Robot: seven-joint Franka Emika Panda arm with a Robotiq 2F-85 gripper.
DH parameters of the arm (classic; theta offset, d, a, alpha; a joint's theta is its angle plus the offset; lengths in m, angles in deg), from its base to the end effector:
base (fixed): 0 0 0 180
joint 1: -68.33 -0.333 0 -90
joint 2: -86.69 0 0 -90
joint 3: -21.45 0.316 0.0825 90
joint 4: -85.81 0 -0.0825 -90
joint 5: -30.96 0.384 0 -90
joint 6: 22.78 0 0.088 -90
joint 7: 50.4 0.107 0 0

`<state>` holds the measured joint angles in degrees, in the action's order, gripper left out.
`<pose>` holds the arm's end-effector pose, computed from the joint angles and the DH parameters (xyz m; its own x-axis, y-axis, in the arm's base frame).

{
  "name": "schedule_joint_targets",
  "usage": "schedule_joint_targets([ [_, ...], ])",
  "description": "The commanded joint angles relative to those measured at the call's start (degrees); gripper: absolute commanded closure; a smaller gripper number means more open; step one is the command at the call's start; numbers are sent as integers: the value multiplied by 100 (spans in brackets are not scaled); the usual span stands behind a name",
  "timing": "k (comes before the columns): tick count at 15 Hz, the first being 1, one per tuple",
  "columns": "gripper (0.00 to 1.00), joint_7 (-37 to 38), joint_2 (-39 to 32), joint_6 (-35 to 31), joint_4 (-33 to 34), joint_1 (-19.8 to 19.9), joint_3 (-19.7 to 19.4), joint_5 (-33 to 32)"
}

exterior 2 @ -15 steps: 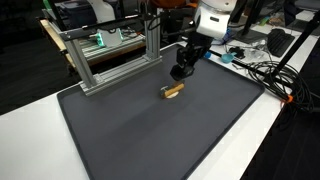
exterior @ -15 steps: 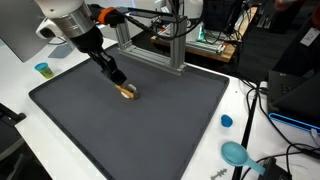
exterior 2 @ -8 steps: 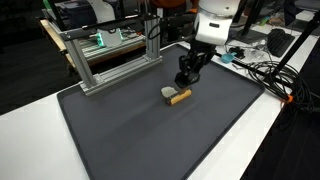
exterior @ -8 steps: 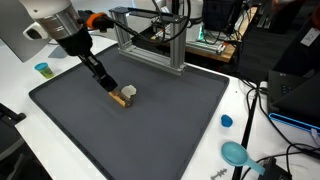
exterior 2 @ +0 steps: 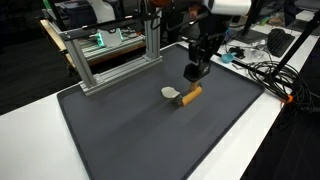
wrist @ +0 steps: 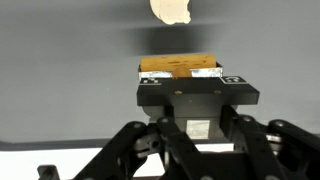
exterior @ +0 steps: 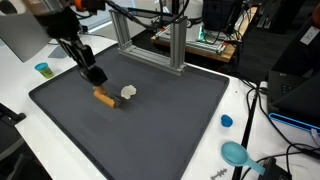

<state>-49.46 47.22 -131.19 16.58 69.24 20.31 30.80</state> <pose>0.7418 -0.0229 0.3722 0.9989 -0.0468 -0.0047 -0.0467 -0.9988 0.0154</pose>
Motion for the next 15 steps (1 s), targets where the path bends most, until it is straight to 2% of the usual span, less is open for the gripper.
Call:
schedule_joint_targets([
  [1, 79, -944, 1128, 545, -752, -25, 147, -215],
  [5, 79, -1927, 1896, 936, -1419, -50, 306, -359],
  [7, 79, -2378, 1967, 1080, -1543, -73, 393, -428],
  [8, 54, -1965, 1674, 1026, -1112, -60, 331, -299],
  [10, 54, -2179, 1784, 1051, -1326, -77, 380, -340],
  [11, 79, -2213, 1786, 1050, -1363, -80, 389, -349],
  [15, 79, -3960, 2163, 1007, -1816, 221, 496, -280],
])
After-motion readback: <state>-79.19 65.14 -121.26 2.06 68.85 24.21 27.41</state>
